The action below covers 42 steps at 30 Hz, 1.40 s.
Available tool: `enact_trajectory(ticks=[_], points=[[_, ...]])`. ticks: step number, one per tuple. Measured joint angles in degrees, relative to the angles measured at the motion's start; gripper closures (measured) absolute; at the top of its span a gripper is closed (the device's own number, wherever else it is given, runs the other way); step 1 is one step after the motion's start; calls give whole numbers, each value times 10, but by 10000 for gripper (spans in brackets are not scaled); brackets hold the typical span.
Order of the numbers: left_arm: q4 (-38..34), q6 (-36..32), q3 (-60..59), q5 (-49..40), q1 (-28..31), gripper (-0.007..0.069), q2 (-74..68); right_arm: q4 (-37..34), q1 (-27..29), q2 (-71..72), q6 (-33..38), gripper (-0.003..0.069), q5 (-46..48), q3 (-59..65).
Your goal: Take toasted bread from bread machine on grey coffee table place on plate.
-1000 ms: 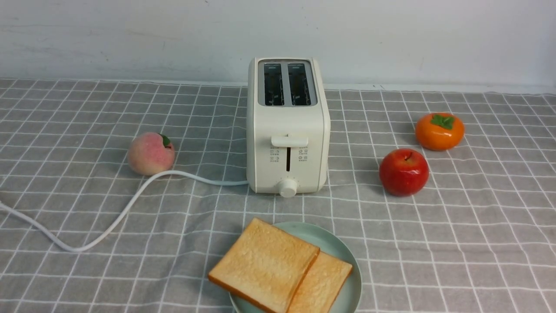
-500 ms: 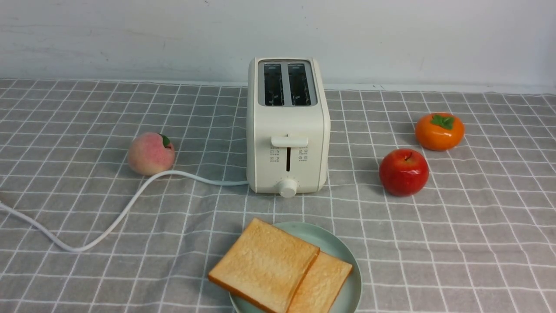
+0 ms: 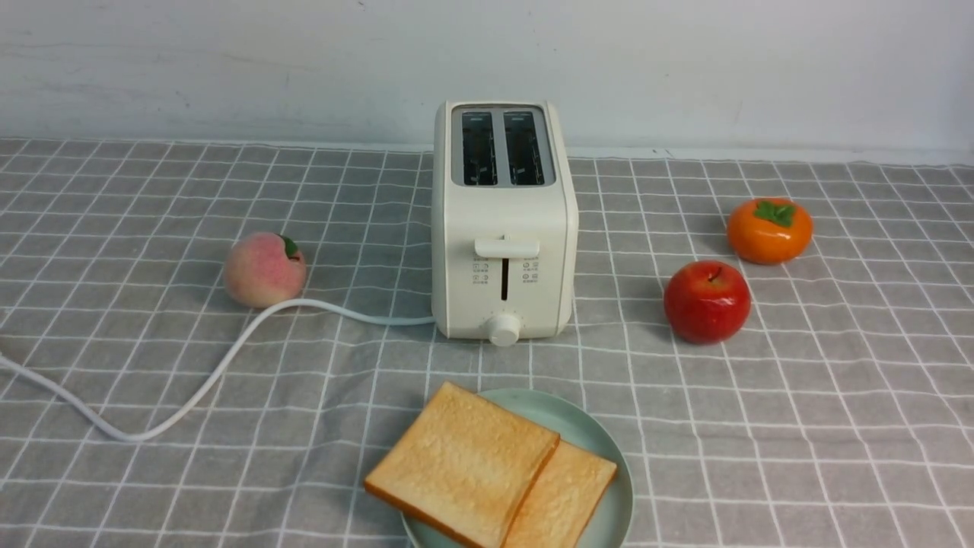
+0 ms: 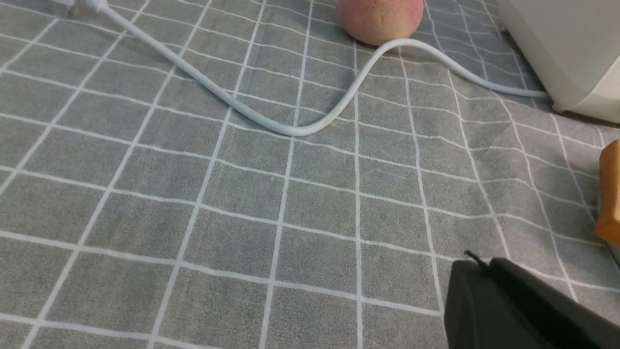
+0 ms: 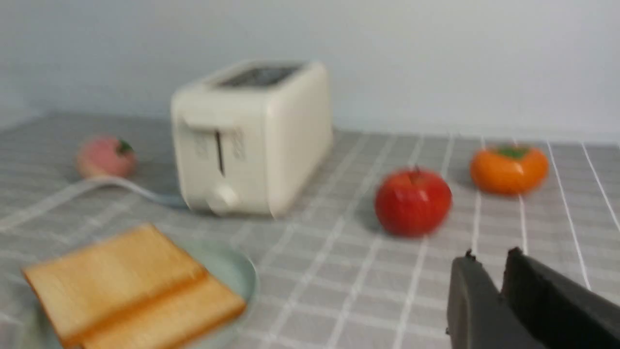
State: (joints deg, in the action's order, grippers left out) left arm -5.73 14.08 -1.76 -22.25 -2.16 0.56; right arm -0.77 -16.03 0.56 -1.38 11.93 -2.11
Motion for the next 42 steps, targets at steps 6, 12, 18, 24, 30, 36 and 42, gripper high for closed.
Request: enact_trajectory(ticks=[6,12,18,24,30,36,42], points=[[0,0,0,-1,0,605,0,2,99,0,1,545,91,32],[0,0,0,-1,0,596,0,2,138,0,1,540,92,32],[0,0,0,-1,0,589,0,2,139,0,2,533,92,32],[0,0,0,-1,0,587,0,2,139,0,2,531,92,32],[0,0,0,-1,0,582,0,2,139,0,2,523,92,32],[0,0,0,-1,0,571,0,2,139,0,2,514,92,32],[0,0,0,-1,0,567,0,2,139,0,2,507,92,32]])
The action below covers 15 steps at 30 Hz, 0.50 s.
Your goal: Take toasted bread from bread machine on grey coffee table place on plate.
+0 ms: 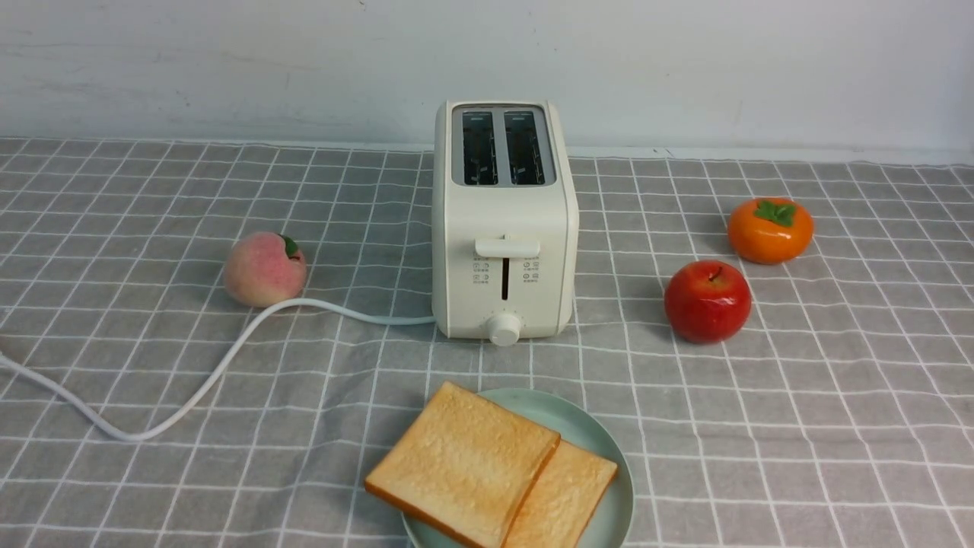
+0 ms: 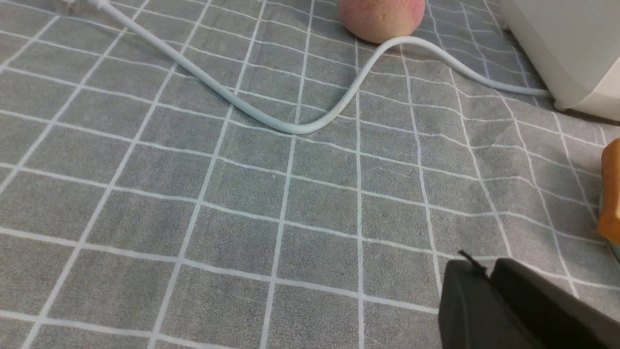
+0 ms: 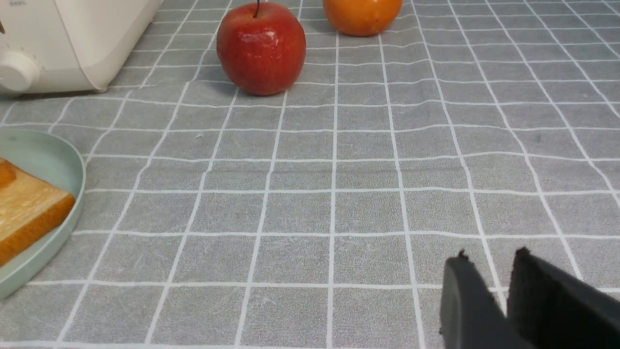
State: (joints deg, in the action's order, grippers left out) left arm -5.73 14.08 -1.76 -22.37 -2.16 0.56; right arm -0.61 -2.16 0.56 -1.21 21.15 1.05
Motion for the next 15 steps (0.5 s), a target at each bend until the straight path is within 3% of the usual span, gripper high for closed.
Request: enact_trajectory(ticks=[15], points=[[0,0,0,0,0,551,0,0,0,0,0,488,0,0]])
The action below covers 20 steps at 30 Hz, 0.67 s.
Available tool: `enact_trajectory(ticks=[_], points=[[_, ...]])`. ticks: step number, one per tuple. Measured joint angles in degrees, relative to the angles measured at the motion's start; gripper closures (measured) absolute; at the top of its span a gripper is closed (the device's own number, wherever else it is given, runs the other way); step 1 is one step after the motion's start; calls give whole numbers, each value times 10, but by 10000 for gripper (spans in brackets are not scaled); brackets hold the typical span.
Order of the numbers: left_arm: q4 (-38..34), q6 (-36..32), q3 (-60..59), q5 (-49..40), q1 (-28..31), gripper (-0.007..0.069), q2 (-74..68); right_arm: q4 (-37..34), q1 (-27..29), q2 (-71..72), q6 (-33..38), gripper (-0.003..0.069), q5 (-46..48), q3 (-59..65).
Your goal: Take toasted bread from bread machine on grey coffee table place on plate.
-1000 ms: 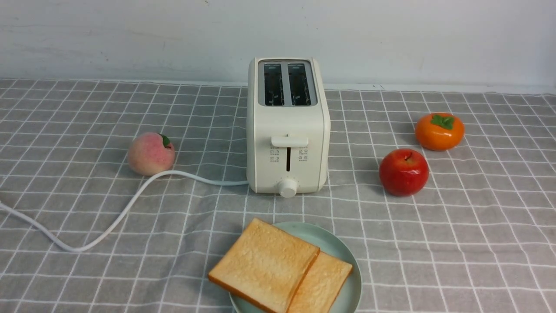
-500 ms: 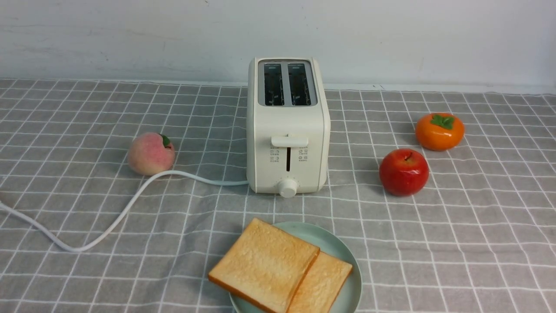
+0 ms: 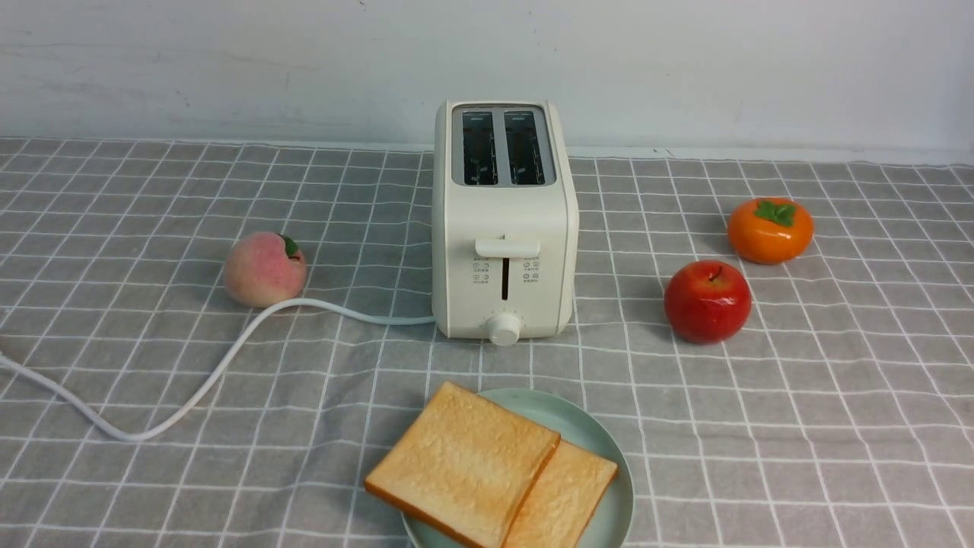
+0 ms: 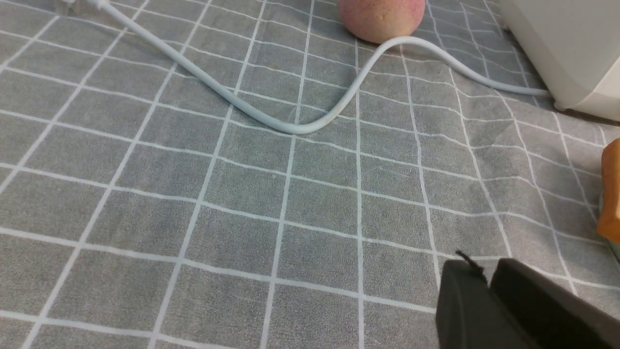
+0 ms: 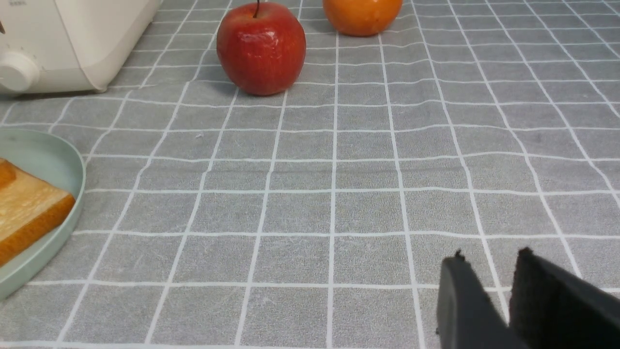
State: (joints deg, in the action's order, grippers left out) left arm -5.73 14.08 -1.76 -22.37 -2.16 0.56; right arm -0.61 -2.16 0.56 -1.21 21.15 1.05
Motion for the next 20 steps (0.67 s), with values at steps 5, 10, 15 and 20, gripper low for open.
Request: enact_trajectory(ticks=[5,10,15,20], points=[[0,0,0,0,0,545,0,0,0,0,0,479,0,0],[0,0,0,0,0,538,0,0,0,0,0,473,0,0],[0,0,0,0,0,536,0,0,0,0,0,464,0,0],[0,0,0,0,0,536,0,0,0,0,0,458,0,0]])
